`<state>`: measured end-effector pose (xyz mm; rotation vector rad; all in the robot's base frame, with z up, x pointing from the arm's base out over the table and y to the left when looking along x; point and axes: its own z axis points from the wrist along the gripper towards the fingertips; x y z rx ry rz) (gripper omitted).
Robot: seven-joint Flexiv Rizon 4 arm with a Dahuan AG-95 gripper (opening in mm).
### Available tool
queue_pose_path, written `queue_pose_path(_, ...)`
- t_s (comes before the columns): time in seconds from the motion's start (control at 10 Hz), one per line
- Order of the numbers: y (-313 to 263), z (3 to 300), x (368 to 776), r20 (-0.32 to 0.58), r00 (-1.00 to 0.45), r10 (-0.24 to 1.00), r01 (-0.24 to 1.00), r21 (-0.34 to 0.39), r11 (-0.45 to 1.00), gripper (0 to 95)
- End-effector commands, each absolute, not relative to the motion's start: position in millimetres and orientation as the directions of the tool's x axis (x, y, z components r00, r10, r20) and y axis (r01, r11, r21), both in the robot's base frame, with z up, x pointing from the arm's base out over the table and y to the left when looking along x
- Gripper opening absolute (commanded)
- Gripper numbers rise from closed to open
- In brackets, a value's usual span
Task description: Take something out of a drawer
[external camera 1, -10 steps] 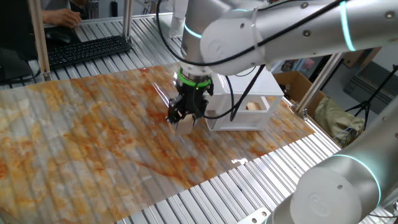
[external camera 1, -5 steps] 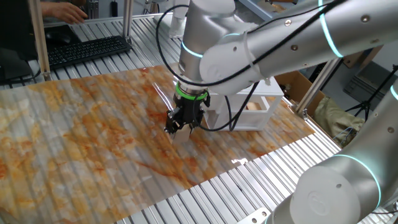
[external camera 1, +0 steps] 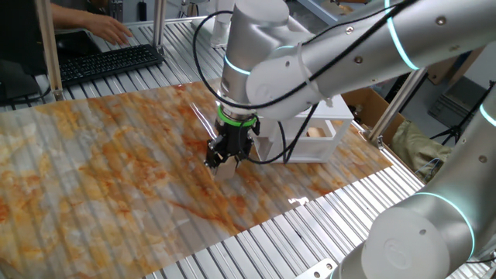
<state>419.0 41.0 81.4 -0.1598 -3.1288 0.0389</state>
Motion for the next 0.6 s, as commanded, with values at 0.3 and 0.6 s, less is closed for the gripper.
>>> queue_pose_path(0.3,39.4,78.2,410.6,0.017,-0.995,0.099,0.099,-0.007,0.995,0.0)
queue_pose_path(0.6,39.4,78.0,409.1,0.017,-0.996,0.086,0.086,-0.007,0.996,0.0)
